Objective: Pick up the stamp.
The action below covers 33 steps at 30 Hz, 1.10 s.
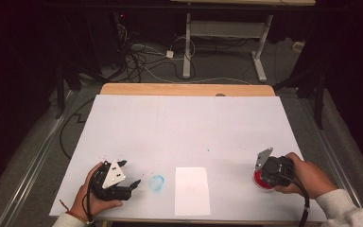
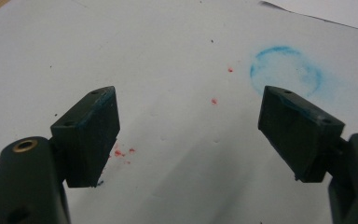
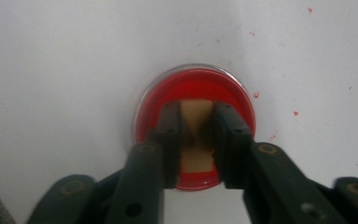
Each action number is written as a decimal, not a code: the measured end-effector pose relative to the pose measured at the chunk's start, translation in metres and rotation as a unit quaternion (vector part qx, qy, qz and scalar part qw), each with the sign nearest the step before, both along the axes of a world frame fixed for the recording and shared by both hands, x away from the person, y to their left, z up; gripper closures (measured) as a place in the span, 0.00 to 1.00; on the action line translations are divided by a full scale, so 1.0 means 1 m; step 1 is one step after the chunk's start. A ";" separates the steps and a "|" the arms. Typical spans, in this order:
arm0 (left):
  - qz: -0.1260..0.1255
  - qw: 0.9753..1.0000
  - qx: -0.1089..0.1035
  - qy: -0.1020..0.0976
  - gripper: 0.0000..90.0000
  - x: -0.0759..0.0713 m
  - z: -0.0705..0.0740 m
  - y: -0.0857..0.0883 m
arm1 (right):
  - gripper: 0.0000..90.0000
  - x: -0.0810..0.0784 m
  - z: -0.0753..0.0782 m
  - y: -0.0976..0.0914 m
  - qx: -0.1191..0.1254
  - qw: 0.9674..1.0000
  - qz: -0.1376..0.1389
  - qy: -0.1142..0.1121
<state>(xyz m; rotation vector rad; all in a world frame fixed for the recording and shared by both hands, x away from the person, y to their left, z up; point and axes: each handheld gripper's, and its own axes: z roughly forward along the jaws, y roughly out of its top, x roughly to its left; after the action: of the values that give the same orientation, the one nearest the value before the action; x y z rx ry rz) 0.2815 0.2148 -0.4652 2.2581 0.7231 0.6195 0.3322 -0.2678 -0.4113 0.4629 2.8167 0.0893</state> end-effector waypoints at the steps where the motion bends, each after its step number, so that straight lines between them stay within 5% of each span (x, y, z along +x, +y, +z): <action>1: 0.000 1.000 0.000 0.000 0.22 0.000 0.000 0.000 | 0.85 0.001 0.000 0.000 0.002 1.000 -0.005 0.002; 10: -0.006 1.000 0.006 0.003 0.22 -0.001 -0.001 -0.001 | 0.85 0.005 -0.001 -0.001 0.016 0.999 -0.045 0.010; 28: -0.007 1.000 0.010 0.004 0.22 -0.002 -0.001 -0.001 | 0.86 0.002 -0.005 0.001 0.013 0.999 -0.052 0.001; 33: -0.006 1.000 0.009 0.002 0.22 -0.002 0.000 -0.001 | 0.85 0.004 -0.004 -0.003 0.030 0.998 -0.059 0.006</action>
<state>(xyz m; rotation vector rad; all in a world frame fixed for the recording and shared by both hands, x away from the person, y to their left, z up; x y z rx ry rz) 0.2799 0.2141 -0.4655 2.2791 0.7078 0.6173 0.3360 -0.2708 -0.4153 0.6429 2.7981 0.1465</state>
